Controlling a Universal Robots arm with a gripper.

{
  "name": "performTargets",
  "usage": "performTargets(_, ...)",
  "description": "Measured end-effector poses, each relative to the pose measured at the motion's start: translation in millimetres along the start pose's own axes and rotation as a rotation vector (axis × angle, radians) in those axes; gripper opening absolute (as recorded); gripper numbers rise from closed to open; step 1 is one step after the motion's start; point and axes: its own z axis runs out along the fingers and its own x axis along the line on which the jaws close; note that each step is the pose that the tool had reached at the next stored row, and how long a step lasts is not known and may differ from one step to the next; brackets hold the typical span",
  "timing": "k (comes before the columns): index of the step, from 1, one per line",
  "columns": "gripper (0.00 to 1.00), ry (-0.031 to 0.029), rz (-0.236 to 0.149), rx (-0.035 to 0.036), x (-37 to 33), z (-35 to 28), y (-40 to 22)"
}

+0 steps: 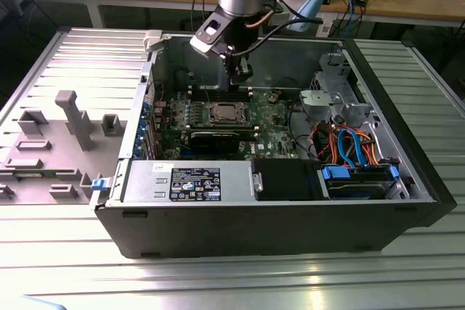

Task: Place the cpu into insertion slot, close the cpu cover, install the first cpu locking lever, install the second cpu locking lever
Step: 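Install the first cpu locking lever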

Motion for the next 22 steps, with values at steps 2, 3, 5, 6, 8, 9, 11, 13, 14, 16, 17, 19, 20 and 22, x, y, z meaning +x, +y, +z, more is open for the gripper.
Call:
performTargets(2, 0.11, -0.0002, -0.025, 0.0002, 0.0, 0.0, 0.0)
performTargets(3, 0.11, -0.0003, -0.041, 0.0001, 0.0, 0.0, 0.0)
performTargets(5, 0.11, -0.0006, -0.055, -0.0003, 0.0, 0.0, 0.0)
performTargets(6, 0.11, -0.0008, -0.065, -0.0008, 0.0, 0.0, 0.0)
performTargets(8, 0.11, -0.0012, -0.090, -0.0014, 0.0, 0.1, 0.0)
performTargets(9, 0.11, -0.0012, -0.100, -0.0015, 0.0, 0.1, 0.0)
performTargets(11, 0.11, -0.0015, -0.139, -0.0012, 0.0, 0.1, 0.0)
performTargets(13, 0.11, -0.0016, -0.170, -0.0011, 0.0, 0.3, 0.0)
performTargets(14, 0.11, -0.0018, -0.185, -0.0010, 0.0, 0.3, 0.0)
performTargets(16, 0.11, -0.0019, -0.215, -0.0009, 0.0, 0.4, 0.0)
performTargets(17, 0.11, -0.0020, -0.231, -0.0009, 0.0, 0.4, 0.0)
performTargets(19, 0.11, -0.0022, -0.262, -0.0007, 0.0, 0.5, 0.0)
performTargets(20, 0.11, -0.0022, -0.275, -0.0007, 0.0, 0.5, 0.0)
performTargets(22, 0.11, -0.0028, -0.306, -0.0011, 0.0, 0.6, 0.0)
